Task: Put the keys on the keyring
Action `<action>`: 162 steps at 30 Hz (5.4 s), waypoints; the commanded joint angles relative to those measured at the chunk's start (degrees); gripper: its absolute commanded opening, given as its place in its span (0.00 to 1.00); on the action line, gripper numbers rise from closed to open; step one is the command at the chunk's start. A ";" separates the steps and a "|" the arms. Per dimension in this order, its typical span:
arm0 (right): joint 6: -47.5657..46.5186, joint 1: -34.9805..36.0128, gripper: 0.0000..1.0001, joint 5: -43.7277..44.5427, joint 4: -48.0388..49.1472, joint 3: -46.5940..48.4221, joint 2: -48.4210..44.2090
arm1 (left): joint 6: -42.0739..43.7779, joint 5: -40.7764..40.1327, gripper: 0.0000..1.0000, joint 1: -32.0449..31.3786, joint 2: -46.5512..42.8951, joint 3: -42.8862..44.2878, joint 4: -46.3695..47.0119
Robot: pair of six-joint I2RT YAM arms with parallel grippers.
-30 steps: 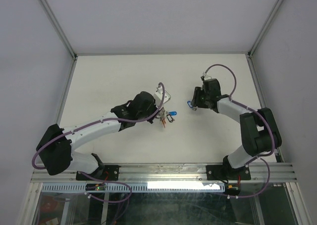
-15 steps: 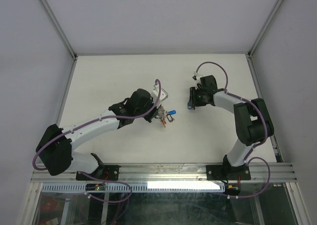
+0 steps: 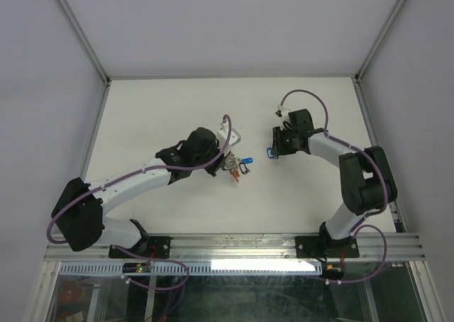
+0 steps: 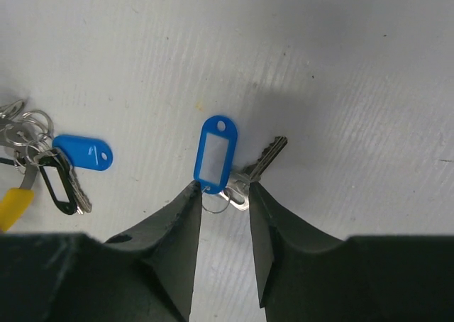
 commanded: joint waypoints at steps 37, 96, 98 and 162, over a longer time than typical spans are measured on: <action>-38.30 15.55 0.35 18.54 11.51 -8.72 -5.29 | 2.47 -2.01 0.00 0.04 -2.46 1.99 0.34; -0.60 8.97 0.00 -20.49 3.60 -8.42 -33.21 | 3.94 1.47 0.00 -0.41 -9.77 -2.88 7.29; 0.66 9.49 0.00 -21.69 6.29 -9.78 -34.06 | 4.44 2.36 0.00 -0.74 -10.23 -3.67 8.46; -14.84 29.50 0.00 -12.16 70.74 -28.65 -18.93 | 19.62 -13.24 0.00 -9.16 -13.11 -21.60 31.31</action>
